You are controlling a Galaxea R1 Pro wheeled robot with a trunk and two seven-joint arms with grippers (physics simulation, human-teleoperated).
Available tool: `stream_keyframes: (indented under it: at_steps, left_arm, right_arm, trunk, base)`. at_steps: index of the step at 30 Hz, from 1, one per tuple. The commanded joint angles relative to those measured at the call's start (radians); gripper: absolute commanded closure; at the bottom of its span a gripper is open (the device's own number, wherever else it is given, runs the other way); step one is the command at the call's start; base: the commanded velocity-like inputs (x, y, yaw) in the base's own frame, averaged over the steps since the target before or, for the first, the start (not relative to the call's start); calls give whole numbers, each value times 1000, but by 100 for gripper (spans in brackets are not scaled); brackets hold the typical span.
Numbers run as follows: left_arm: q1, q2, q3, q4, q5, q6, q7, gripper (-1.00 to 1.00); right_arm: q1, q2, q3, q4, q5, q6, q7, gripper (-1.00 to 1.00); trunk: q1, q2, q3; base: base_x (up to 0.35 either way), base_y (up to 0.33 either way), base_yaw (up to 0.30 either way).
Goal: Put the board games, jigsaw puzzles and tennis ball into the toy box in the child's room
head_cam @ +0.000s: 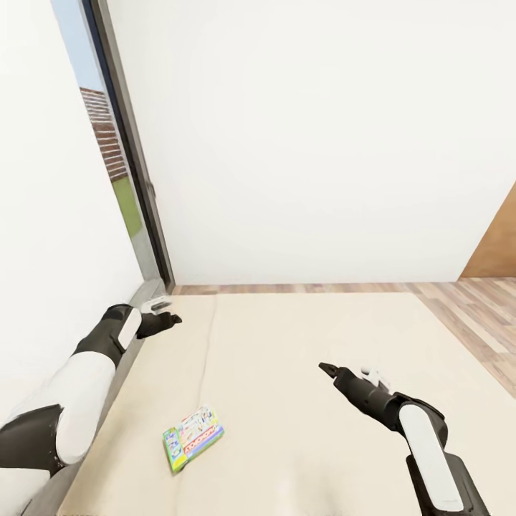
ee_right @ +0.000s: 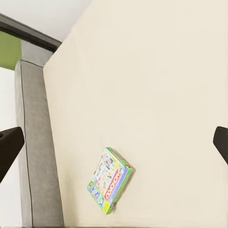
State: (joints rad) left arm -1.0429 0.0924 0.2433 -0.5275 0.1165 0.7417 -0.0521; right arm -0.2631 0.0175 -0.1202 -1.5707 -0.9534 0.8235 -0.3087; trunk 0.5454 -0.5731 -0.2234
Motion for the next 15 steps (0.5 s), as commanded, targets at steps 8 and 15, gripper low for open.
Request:
stream_keyframes:
  at_steps: [8,15]
  left_arm:
    - [-4,-16,-16,96,3,-25,38,-100]
    - [-5,-18,-26,159,2,-71,46,-100]
  right_arm:
    - [-11,-12,-2,-2,-6,51,-9,-100]
    - [-13,-48,-4,-3,-7,83,-6,-100]
  trunk:
    - [0,-2,-15]
    - [0,-2,-26]
  base:
    - [0,0,0]
    - [0,0,0]
